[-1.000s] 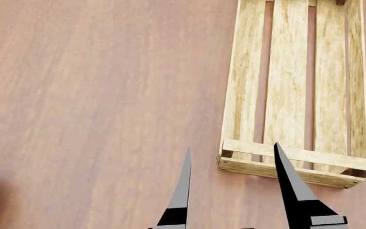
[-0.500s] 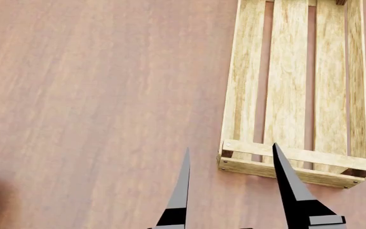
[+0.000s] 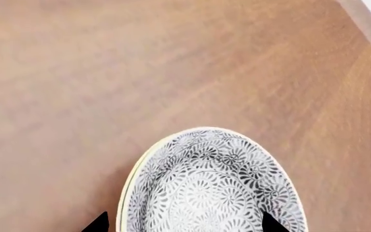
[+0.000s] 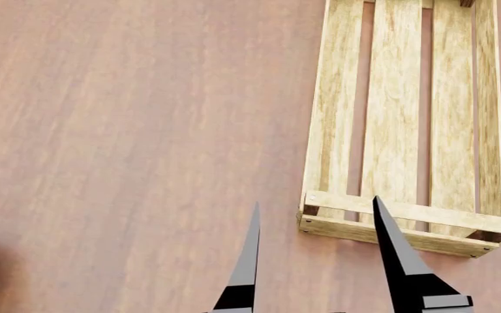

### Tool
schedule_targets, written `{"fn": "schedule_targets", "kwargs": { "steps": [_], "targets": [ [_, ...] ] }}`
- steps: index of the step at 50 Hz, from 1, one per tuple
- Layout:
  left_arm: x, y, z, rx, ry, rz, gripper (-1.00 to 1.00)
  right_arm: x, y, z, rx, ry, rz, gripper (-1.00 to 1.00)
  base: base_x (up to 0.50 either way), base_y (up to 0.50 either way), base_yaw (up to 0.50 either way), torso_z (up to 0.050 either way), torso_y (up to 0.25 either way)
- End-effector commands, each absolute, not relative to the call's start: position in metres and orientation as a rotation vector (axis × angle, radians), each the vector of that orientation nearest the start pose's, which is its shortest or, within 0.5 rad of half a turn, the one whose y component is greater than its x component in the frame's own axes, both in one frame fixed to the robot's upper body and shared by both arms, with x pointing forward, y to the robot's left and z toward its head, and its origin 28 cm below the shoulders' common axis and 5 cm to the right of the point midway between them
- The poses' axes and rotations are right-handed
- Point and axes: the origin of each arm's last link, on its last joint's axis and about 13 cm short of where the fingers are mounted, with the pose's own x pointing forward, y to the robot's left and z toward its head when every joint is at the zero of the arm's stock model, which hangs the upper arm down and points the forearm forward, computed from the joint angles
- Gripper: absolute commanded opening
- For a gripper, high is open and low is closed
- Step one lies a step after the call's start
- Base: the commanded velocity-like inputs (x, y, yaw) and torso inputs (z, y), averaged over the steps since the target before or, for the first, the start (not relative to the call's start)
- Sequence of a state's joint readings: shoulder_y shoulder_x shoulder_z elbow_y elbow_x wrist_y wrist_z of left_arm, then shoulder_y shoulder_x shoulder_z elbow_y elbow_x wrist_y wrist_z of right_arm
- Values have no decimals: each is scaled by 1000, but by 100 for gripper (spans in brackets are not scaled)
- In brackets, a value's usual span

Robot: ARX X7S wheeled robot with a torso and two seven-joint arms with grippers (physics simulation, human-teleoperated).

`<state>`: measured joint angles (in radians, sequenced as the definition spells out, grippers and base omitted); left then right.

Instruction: Stack the right bowl on the left bowl and place them in the tray.

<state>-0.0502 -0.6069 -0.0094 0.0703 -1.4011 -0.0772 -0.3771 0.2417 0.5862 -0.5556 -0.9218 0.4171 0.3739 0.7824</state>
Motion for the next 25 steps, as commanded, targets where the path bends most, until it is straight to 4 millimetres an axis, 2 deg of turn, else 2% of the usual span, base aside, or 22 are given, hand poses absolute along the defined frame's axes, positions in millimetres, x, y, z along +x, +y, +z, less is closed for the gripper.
{"fn": "schedule_targets", "kwargs": {
  "steps": [1,25],
  "targets": [
    [222,320,81,-787,134,251,100,161,-70,171,2,-434,98,100,0,0,0,0,0],
    [228,319,77,-788,150,264,100,161,-70,170,3,-432,99,100,0,0,0,0,0]
  ]
}}
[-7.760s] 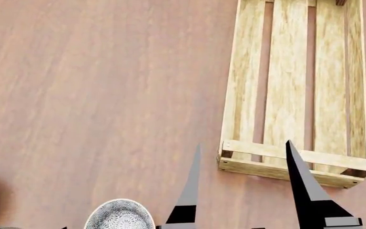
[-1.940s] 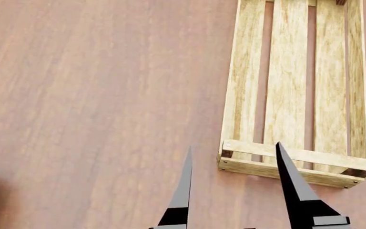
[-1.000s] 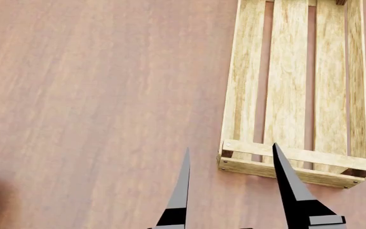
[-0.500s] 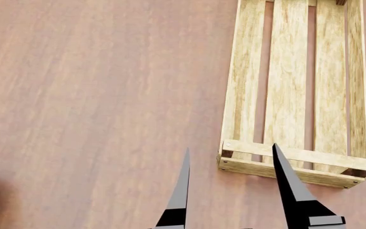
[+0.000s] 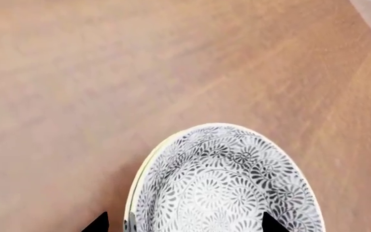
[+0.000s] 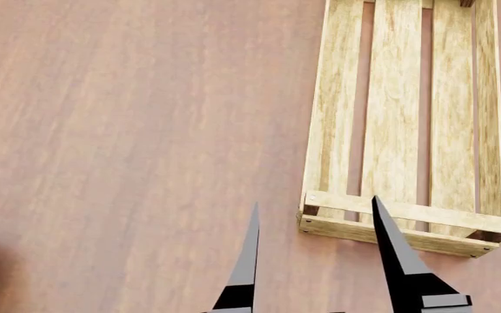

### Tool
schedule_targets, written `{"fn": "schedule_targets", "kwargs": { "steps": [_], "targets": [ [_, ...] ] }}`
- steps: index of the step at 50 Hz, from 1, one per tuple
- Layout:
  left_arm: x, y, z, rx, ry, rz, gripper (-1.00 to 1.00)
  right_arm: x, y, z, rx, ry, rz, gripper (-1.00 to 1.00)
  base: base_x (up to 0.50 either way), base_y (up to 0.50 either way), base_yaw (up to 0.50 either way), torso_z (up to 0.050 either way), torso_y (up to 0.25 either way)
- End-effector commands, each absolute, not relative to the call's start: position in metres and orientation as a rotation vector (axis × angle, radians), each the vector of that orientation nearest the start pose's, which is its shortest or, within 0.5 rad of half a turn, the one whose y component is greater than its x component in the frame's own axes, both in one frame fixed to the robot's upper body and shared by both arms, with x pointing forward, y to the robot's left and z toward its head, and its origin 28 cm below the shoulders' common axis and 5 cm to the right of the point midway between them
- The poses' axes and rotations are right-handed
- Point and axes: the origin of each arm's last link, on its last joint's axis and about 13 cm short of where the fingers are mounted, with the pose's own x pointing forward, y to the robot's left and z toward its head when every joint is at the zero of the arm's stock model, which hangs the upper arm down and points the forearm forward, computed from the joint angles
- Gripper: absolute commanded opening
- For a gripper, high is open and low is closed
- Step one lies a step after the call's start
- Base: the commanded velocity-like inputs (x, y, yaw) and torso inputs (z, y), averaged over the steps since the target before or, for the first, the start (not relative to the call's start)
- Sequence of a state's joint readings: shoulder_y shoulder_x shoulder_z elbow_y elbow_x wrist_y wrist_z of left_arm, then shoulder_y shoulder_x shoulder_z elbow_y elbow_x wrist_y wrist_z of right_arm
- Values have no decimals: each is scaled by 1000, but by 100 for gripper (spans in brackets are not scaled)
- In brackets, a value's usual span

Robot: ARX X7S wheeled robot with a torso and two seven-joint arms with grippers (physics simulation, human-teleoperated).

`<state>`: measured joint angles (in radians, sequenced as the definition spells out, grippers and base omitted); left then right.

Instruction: Stack the right bowl on the left bowl and place them in the tray.

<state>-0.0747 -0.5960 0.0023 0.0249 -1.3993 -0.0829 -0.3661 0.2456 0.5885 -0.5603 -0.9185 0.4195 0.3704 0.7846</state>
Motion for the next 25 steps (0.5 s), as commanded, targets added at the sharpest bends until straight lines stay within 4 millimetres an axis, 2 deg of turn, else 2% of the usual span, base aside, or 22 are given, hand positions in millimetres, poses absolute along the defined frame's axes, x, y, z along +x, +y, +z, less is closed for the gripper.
{"fn": "schedule_targets", "kwargs": {
  "steps": [1,25],
  "targets": [
    [228,319,77,-788,151,263,100,161,-70,170,3,-432,99,100,0,0,0,0,0],
    [234,316,73,-791,168,257,100,161,-70,171,3,-432,99,100,0,0,0,0,0]
  ]
}}
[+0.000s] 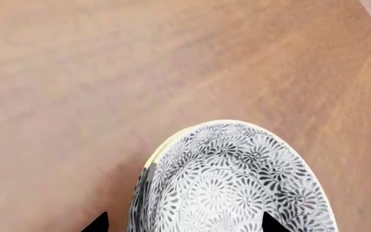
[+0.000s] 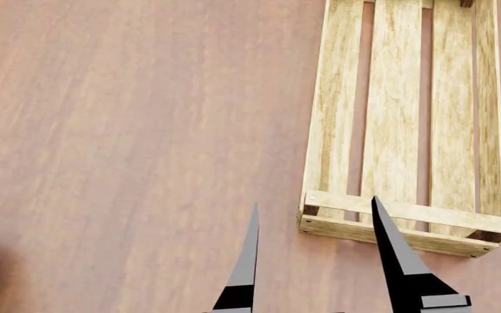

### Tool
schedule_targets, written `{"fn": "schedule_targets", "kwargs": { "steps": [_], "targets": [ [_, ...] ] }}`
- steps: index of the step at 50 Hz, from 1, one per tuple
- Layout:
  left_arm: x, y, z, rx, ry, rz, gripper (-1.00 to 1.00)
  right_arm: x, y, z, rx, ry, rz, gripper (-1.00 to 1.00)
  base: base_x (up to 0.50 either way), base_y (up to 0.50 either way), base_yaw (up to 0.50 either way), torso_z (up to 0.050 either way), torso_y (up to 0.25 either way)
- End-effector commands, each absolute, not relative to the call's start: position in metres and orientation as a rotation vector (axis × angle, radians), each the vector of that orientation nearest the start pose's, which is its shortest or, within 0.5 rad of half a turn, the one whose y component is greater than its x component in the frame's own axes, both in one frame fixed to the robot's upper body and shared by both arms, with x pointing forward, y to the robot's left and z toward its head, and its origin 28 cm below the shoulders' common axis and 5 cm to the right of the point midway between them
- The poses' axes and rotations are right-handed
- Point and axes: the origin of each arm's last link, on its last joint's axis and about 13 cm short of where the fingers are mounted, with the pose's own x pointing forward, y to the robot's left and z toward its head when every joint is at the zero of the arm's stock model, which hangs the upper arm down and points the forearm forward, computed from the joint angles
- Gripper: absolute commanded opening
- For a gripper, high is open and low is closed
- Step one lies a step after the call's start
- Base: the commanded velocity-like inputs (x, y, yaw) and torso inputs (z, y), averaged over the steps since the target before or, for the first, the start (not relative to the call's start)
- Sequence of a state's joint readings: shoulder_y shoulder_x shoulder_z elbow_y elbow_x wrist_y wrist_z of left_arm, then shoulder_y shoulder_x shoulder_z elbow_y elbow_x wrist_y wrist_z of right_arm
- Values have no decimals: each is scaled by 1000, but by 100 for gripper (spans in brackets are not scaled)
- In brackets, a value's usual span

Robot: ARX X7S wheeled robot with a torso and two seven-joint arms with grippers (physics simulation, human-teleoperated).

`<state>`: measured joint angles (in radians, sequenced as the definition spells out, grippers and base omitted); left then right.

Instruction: Stack the right bowl on the left bowl and place them in the tray.

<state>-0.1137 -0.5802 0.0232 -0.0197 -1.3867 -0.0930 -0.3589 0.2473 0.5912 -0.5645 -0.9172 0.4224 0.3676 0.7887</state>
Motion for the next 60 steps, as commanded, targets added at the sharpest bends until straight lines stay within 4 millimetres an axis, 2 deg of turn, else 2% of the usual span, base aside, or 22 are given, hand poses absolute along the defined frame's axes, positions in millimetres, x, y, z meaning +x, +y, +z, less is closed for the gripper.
{"fn": "schedule_targets", "kwargs": {
  "steps": [1,2,23,32,37,47,60],
  "targets": [
    [233,316,73,-790,169,257,100,161,-70,171,3,-431,99,100,0,0,0,0,0],
    [233,315,73,-790,168,256,-100,161,-70,171,3,-431,99,100,0,0,0,0,0],
    [230,313,77,-780,157,241,-100,160,-70,171,2,-432,98,100,0,0,0,0,0],
    [227,306,101,-725,70,167,-100,160,-71,172,2,-436,95,100,0,0,0,0,0],
    [228,294,121,-646,36,90,-100,160,-71,172,1,-435,96,100,0,0,0,0,0],
    [224,286,141,-589,-23,38,-100,160,-71,173,1,-437,94,100,0,0,0,0,1],
    [212,269,174,-239,-198,38,-100,161,-73,173,-11,-443,91,100,0,0,0,0,1]
  ]
}}
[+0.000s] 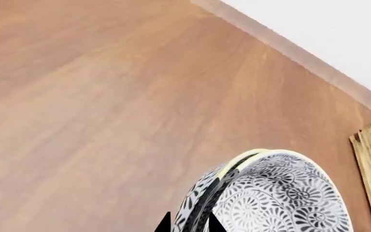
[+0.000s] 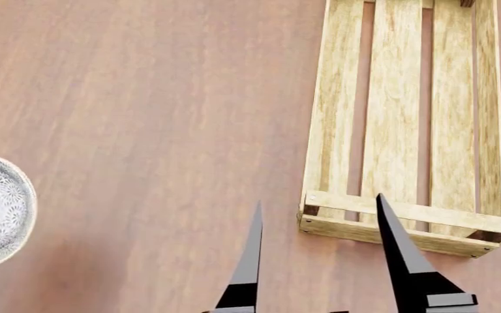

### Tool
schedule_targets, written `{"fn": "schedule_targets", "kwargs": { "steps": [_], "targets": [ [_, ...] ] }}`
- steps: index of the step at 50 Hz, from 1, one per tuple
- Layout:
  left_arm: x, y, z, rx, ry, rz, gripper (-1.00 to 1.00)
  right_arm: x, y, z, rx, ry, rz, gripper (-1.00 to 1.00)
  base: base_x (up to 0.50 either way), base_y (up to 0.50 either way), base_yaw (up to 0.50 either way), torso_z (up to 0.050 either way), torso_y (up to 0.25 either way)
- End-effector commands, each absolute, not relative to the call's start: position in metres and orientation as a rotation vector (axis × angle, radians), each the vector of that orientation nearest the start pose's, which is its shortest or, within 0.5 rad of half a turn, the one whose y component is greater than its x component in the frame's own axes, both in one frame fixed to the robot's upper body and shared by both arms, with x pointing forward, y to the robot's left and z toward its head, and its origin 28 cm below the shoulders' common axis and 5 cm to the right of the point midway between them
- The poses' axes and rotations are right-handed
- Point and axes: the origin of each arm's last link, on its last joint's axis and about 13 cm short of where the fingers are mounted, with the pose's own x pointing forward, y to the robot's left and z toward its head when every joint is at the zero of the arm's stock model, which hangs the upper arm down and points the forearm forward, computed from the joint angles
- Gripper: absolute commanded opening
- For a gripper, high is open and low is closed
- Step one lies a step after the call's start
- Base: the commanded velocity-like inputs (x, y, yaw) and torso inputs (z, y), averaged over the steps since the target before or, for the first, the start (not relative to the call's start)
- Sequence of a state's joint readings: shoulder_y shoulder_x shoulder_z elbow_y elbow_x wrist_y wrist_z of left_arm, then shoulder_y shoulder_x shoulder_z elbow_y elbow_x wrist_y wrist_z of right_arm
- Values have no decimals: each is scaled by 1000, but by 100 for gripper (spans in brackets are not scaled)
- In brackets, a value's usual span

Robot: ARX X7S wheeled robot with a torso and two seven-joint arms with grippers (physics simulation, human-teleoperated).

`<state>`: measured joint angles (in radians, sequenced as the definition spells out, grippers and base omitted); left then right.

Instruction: Stack the right bowl on the left bowl and place them in the tray.

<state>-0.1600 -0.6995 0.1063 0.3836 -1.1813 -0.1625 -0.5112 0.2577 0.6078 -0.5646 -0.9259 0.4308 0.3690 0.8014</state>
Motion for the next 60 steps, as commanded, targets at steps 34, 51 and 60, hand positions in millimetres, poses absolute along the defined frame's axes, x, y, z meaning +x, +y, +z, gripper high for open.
{"fn": "schedule_targets", "kwargs": {
  "steps": [34,51,60],
  "targets": [
    [200,230,171,-76,-499,-231,-100,151,-84,188,-31,-460,182,100,0,0,0,0,1],
    [197,227,167,-181,-506,-352,-100,131,-112,232,-27,-386,433,100,0,0,0,0,1],
    [200,220,173,-161,-492,-383,-100,123,-115,249,35,-351,537,100,0,0,0,1,1]
  ]
}}
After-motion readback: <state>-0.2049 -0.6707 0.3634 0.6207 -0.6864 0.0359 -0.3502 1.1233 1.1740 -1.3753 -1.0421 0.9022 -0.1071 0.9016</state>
